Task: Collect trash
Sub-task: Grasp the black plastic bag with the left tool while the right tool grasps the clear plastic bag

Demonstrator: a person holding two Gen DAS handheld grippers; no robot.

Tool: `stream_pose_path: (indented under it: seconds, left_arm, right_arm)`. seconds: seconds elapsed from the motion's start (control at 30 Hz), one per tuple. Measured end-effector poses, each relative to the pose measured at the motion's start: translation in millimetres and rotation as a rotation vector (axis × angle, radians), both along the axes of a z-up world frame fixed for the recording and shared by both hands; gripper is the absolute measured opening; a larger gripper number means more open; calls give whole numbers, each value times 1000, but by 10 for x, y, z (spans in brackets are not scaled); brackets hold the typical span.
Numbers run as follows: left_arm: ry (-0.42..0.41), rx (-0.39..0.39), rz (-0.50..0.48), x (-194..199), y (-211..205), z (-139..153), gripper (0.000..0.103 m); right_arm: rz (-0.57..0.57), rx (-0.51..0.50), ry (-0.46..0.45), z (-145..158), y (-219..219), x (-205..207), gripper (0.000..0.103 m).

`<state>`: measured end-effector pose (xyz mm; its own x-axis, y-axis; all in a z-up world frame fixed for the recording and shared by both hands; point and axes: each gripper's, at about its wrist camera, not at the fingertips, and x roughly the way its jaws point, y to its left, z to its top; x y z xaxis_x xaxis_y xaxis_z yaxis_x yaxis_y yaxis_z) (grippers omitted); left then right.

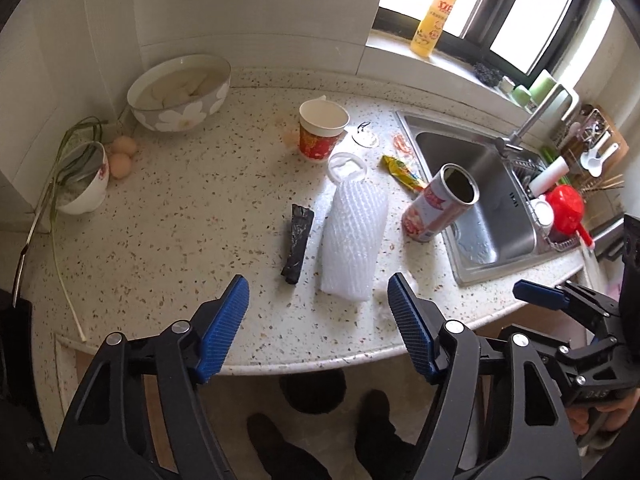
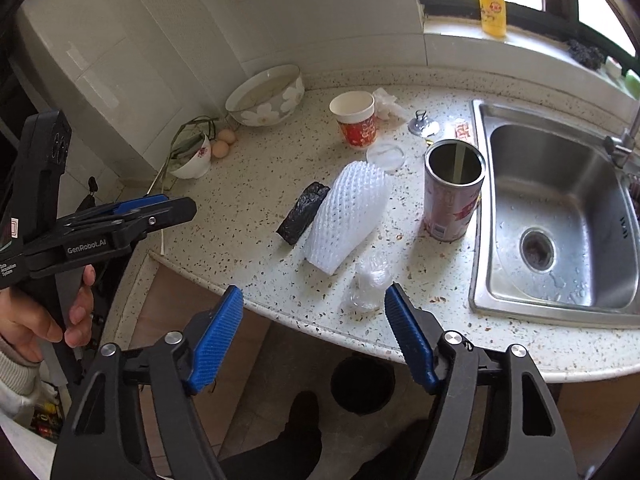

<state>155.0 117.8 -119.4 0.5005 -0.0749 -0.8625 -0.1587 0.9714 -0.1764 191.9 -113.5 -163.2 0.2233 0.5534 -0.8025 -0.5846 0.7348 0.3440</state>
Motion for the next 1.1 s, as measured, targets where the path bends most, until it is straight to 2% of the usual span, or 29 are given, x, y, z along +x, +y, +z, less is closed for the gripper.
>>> stream_pose_path:
  seconds: [0.13, 0.37, 0.53, 0.7, 0.73, 0.9, 0.93, 1.1]
  left_arm:
    - [43, 18, -50, 310, 67, -311, 60]
    - [164, 15, -105, 780, 114, -1014, 50]
    - [215, 13, -88, 923, 153, -1363, 45]
    - [237, 7, -98, 1019, 158, -1512, 30]
    - [247, 0, -101, 1041, 168, -1543, 25]
    - [258, -35, -104, 1064, 160, -1601, 14]
    - [263, -40, -106, 1070, 148, -1616, 10]
    - [260, -66, -88, 1083, 117, -1603, 3]
  right_arm:
    - [10, -35, 36, -320, 169, 190, 59]
    - [-9, -120, 91, -858, 386, 426, 57]
    - [-19, -165, 112, -1085, 450, 479, 53]
    - [-47, -166, 142, -1232, 476, 525, 53]
    - [-53, -171, 150, -1266, 478, 531, 49]
    - [-72, -160, 176, -1345, 470, 569, 37]
    - [-72, -161, 178, -1348, 474, 572, 29]
    - [-78, -162, 181, -1356, 473, 585, 16]
